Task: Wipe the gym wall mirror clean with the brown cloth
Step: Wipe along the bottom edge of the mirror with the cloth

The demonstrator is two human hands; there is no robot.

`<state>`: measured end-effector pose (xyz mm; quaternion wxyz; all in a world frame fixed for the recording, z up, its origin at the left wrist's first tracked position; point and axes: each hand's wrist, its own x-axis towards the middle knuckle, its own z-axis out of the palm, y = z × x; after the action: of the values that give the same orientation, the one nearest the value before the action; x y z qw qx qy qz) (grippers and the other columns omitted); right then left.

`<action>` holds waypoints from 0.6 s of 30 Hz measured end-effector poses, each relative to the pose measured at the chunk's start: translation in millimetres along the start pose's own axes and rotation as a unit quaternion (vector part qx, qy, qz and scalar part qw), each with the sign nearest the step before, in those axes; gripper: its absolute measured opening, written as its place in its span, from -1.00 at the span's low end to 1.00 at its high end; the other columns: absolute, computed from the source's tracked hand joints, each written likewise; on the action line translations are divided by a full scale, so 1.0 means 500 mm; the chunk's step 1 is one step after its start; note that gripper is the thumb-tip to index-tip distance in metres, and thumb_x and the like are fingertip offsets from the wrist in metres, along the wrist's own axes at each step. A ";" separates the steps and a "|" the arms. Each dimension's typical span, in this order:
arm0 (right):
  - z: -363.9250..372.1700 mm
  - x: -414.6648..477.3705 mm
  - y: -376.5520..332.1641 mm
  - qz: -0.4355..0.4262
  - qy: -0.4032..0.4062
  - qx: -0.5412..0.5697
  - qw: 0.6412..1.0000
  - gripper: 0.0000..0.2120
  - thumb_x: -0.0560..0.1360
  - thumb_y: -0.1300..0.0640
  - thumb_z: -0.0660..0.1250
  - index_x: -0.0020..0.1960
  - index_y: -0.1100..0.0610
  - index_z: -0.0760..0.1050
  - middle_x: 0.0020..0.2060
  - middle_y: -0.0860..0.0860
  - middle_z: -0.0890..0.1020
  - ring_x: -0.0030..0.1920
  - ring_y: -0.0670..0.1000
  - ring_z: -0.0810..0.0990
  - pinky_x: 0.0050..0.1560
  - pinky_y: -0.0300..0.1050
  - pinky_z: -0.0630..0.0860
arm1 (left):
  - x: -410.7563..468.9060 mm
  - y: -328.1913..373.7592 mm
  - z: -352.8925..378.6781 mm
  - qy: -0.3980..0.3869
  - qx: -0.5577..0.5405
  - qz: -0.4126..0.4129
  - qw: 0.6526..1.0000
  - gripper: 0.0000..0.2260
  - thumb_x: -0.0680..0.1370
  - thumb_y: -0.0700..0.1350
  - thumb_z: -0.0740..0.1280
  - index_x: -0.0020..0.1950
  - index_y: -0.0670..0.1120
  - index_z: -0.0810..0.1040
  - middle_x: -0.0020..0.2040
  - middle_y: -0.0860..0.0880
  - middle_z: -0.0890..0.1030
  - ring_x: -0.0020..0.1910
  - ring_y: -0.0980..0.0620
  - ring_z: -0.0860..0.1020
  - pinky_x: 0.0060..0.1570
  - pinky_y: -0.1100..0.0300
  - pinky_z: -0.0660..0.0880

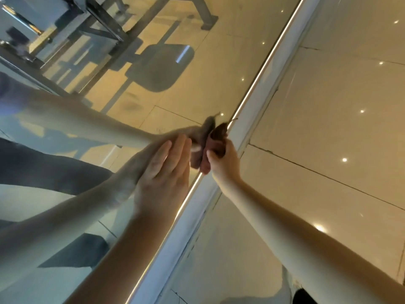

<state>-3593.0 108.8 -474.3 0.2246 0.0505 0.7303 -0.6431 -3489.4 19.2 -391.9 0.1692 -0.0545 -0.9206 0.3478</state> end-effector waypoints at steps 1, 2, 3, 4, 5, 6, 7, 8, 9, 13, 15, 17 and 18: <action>0.006 -0.018 0.018 0.025 -0.026 0.002 0.999 -0.66 0.58 0.19 0.32 0.33 0.10 0.40 0.14 -0.03 0.57 0.14 -0.07 0.56 0.14 -0.24 0.53 | 0.012 0.001 0.000 -0.003 -0.007 -0.002 1.000 -0.49 0.71 -0.21 -0.16 0.29 -0.23 0.58 0.38 -0.17 0.54 0.47 -0.12 0.36 0.50 0.03 0.10; 0.011 -0.038 0.032 0.044 -0.052 0.002 0.998 -0.63 0.57 0.18 0.34 0.35 0.09 0.39 0.17 -0.03 0.57 0.17 -0.06 0.56 0.18 -0.21 0.53 | 0.024 0.001 0.001 -0.004 -0.017 -0.002 1.000 -0.47 0.71 -0.19 -0.18 0.29 -0.23 0.57 0.38 -0.17 0.54 0.45 -0.11 0.40 0.48 0.06 0.14; 0.016 -0.048 0.043 0.054 -0.065 -0.003 0.996 -0.61 0.56 0.17 0.36 0.36 0.09 0.39 0.18 -0.02 0.56 0.20 -0.04 0.55 0.23 -0.14 0.52 | 0.035 0.001 0.002 -0.008 -0.025 0.000 1.000 -0.45 0.71 -0.17 -0.21 0.30 -0.23 0.57 0.38 -0.17 0.54 0.44 -0.11 0.43 0.46 0.09 0.16; 0.017 -0.046 0.046 0.056 -0.064 -0.010 0.996 -0.61 0.55 0.17 0.37 0.35 0.10 0.40 0.18 0.00 0.56 0.21 -0.03 0.55 0.26 -0.09 0.51 | 0.045 0.002 0.004 -0.010 -0.031 0.003 0.999 -0.44 0.72 -0.17 -0.21 0.29 -0.23 0.57 0.38 -0.17 0.54 0.44 -0.11 0.44 0.45 0.11 0.17; 0.015 -0.034 0.040 0.051 -0.053 -0.015 0.997 -0.63 0.54 0.17 0.38 0.33 0.11 0.41 0.17 0.00 0.57 0.20 -0.02 0.55 0.28 -0.07 0.50 | 0.052 0.002 0.008 -0.010 -0.032 0.004 0.999 -0.46 0.72 -0.17 -0.20 0.29 -0.23 0.56 0.37 -0.17 0.55 0.43 -0.11 0.44 0.44 0.12 0.18; 0.009 -0.015 0.030 0.037 -0.039 -0.011 0.998 -0.65 0.54 0.17 0.38 0.30 0.12 0.43 0.14 0.00 0.58 0.18 -0.03 0.56 0.27 -0.06 0.51 | 0.059 0.003 0.013 -0.007 -0.033 0.005 0.999 -0.50 0.72 -0.19 -0.17 0.28 -0.24 0.55 0.36 -0.18 0.55 0.43 -0.12 0.45 0.43 0.11 0.20; -0.001 0.009 0.016 0.023 -0.022 -0.003 0.999 -0.68 0.54 0.17 0.38 0.27 0.13 0.44 0.11 -0.01 0.59 0.14 -0.04 0.57 0.25 -0.07 0.52 | 0.064 0.005 0.017 -0.002 -0.030 0.008 1.000 -0.55 0.71 -0.21 -0.13 0.27 -0.25 0.54 0.36 -0.19 0.55 0.43 -0.13 0.44 0.43 0.10 0.20; -0.012 0.036 -0.002 0.012 -0.003 0.006 1.000 -0.71 0.54 0.18 0.37 0.25 0.13 0.45 0.08 -0.02 0.59 0.12 -0.05 0.57 0.23 -0.10 0.53 | 0.070 0.007 0.021 0.005 -0.020 0.014 1.000 -0.58 0.70 -0.23 -0.07 0.26 -0.25 0.56 0.37 -0.19 0.54 0.44 -0.14 0.42 0.45 0.07 0.18; -0.025 0.060 -0.018 0.007 0.012 0.013 1.000 -0.72 0.54 0.18 0.37 0.23 0.14 0.45 0.06 -0.02 0.59 0.10 -0.05 0.57 0.20 -0.13 0.53 | 0.076 0.009 0.025 0.007 -0.009 0.018 1.000 -0.61 0.68 -0.24 -0.02 0.24 -0.24 0.58 0.38 -0.19 0.53 0.46 -0.14 0.40 0.46 0.05 0.16; -0.042 0.086 -0.027 0.016 0.001 0.008 1.000 -0.71 0.55 0.18 0.37 0.24 0.16 0.43 0.07 0.01 0.58 0.11 -0.03 0.58 0.08 -0.25 0.53 | 0.114 0.021 0.038 0.002 -0.001 0.009 1.000 -0.59 0.69 -0.23 -0.09 0.33 -0.24 0.48 0.39 -0.16 0.53 0.46 -0.11 0.39 0.47 0.06 0.14; -0.036 0.073 -0.013 0.034 -0.018 0.002 0.999 -0.70 0.55 0.18 0.37 0.26 0.15 0.42 0.09 0.00 0.58 0.12 -0.02 0.58 0.14 -0.20 0.54 | 0.136 0.027 0.045 -0.005 0.000 -0.004 1.000 -0.53 0.70 -0.21 -0.19 0.38 -0.26 0.43 0.38 -0.16 0.54 0.44 -0.10 0.43 0.46 0.07 0.16; -0.033 0.070 -0.007 0.044 -0.025 0.000 0.999 -0.69 0.56 0.18 0.37 0.28 0.13 0.42 0.11 0.00 0.58 0.14 -0.02 0.57 0.21 -0.10 0.54 | 0.157 0.030 0.048 -0.021 0.002 -0.006 1.000 -0.49 0.71 -0.18 -0.18 0.36 -0.24 0.51 0.37 -0.15 0.55 0.43 -0.09 0.45 0.45 0.09 0.17; -0.033 0.077 -0.008 0.045 -0.024 -0.002 0.999 -0.68 0.56 0.17 0.37 0.28 0.12 0.42 0.12 0.00 0.58 0.15 -0.02 0.57 0.23 -0.08 0.54 | 0.167 0.030 0.047 -0.026 0.008 0.001 1.000 -0.51 0.70 -0.15 -0.13 0.35 -0.22 0.53 0.38 -0.15 0.54 0.44 -0.08 0.44 0.46 0.10 0.16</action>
<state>-3633.1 115.9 -484.7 0.2709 0.0680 0.7228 -0.6321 -3576.0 33.9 -395.3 0.1459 -0.0448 -0.9217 0.3566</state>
